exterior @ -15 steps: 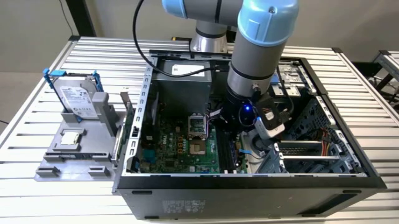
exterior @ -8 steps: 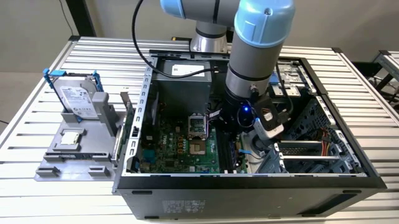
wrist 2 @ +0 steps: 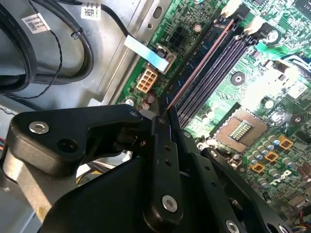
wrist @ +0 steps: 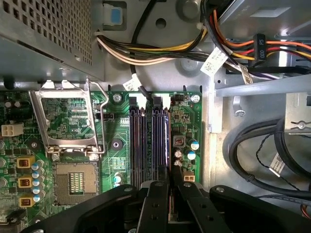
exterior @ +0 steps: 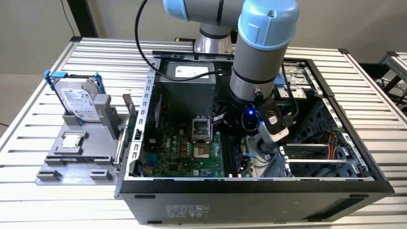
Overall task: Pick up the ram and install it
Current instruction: 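Insert the ram into the slot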
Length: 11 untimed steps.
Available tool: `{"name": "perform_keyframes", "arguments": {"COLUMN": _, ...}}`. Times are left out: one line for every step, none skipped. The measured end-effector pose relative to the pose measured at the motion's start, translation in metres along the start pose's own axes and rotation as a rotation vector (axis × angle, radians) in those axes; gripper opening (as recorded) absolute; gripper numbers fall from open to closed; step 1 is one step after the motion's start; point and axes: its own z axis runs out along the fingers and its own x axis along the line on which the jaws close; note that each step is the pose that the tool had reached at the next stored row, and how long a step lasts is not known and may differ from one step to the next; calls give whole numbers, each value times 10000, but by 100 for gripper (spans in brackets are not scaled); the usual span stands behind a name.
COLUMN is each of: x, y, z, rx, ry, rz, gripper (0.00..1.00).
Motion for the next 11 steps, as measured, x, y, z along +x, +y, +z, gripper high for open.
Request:
{"name": "perform_keyframes", "arguments": {"x": 0, "y": 0, "z": 0, "rx": 2, "ry": 1, "rz": 0, "gripper": 0}}
{"name": "perform_keyframes", "arguments": {"x": 0, "y": 0, "z": 1, "rx": 1, "ry": 1, "rz": 0, "gripper": 0}}
{"name": "perform_keyframes", "arguments": {"x": 0, "y": 0, "z": 3, "rx": 0, "ry": 1, "rz": 0, "gripper": 0}}
{"name": "perform_keyframes", "arguments": {"x": 0, "y": 0, "z": 4, "rx": 0, "ry": 1, "rz": 0, "gripper": 0}}
{"name": "perform_keyframes", "arguments": {"x": 1, "y": 0, "z": 5, "rx": -1, "ry": 1, "rz": 0, "gripper": 0}}
{"name": "perform_keyframes", "arguments": {"x": 0, "y": 0, "z": 5, "rx": 0, "ry": 0, "rz": 0, "gripper": 0}}
{"name": "perform_keyframes", "arguments": {"x": 0, "y": 1, "z": 8, "rx": -7, "ry": -4, "rz": 0, "gripper": 0}}
{"name": "perform_keyframes", "arguments": {"x": -1, "y": 8, "z": 26, "rx": -52, "ry": -15, "rz": 2, "gripper": 100}}
{"name": "perform_keyframes", "arguments": {"x": -1, "y": 5, "z": 20, "rx": -28, "ry": -8, "rz": 0, "gripper": 100}}
{"name": "perform_keyframes", "arguments": {"x": 0, "y": 1, "z": 13, "rx": -11, "ry": -3, "rz": 0, "gripper": 100}}
{"name": "perform_keyframes", "arguments": {"x": 1, "y": 0, "z": 9, "rx": -1, "ry": 1, "rz": -1, "gripper": 100}}
